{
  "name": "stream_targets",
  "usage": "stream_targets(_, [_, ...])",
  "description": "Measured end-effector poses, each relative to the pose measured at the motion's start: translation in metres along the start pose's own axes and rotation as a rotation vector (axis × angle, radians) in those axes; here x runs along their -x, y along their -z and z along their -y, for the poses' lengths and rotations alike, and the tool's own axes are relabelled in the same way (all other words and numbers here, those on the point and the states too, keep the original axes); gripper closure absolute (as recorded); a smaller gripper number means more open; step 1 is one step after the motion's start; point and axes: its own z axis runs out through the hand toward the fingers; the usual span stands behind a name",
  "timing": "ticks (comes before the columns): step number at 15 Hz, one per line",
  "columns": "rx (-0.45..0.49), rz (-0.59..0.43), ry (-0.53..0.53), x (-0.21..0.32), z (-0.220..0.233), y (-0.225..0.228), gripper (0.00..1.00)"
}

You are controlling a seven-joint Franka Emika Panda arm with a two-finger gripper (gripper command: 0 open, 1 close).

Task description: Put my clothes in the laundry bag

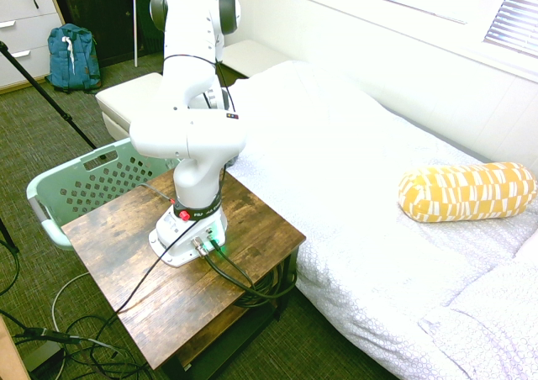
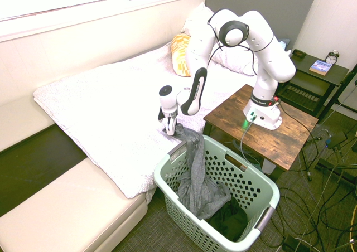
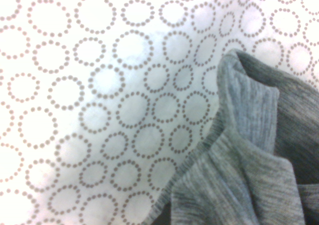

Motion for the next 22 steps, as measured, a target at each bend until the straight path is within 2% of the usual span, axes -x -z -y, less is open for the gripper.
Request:
stream_targets(14, [-0.033, 0.008, -0.007, -0.003, 0.006, 0.010, 1.00])
stream_targets(18, [-0.109, -0.047, 0.002, 0.013, 0.016, 0.077, 1.00])
stream_targets(22, [-0.140, -0.139, 0.068, 0.119, 0.023, 0.149, 1.00])
